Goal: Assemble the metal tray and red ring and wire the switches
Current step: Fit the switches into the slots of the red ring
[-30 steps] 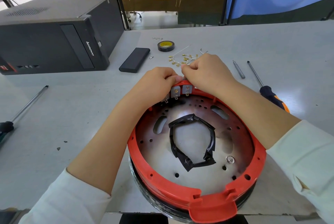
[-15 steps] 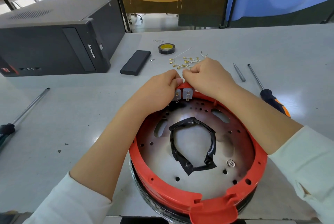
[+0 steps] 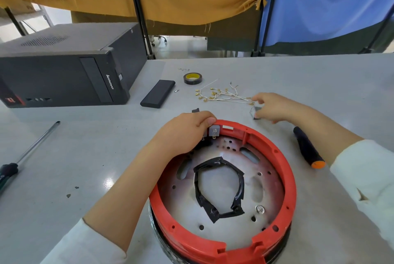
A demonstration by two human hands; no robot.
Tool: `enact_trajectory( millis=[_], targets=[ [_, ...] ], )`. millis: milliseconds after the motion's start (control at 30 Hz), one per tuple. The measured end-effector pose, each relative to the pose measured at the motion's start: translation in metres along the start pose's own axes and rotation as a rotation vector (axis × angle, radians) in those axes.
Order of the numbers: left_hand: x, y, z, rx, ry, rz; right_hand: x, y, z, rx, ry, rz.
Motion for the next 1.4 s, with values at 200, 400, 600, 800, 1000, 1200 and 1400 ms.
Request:
enact_trajectory(
  millis=[200,400,600,800,1000,1200,1400],
  targets=[
    [0.001,0.0,0.001,0.005,-0.016,-0.006,0.006,0.009,-0.002,-0.008,-0.008,-0.116],
    [0.001,0.0,0.001,0.005,-0.017,-0.01,0.012,0.023,-0.005,-0.09,0.039,-0.14],
    [0.001,0.0,0.001,0.019,-0.023,-0.005,0.015,0.023,-0.019,-0.306,-0.081,0.049],
    [0.0,-0.001,0.0,0.067,-0.02,0.011,0.027,0.028,-0.047,-0.467,-0.187,-0.01],
    [0.0,0.0,0.0,0.088,-0.016,0.027,0.037,0.043,-0.052,-0.265,-0.173,0.043],
    [-0.001,0.0,-0.001,0.091,-0.007,0.036,0.043,0.043,-0.052,-0.234,-0.13,0.085],
    [-0.001,0.0,-0.001,0.086,-0.011,0.042,0.044,0.046,-0.053,-0.192,-0.119,0.073]
  ],
)
Point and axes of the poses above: each hand's wrist, its own x-axis away from the middle knuckle, its own y-axis out of the palm, z = x × y, the point moved 1 cm from there along -x, towards the middle knuckle, and after that the axes turned 15 degrees about -x, right-handed, at the moved point
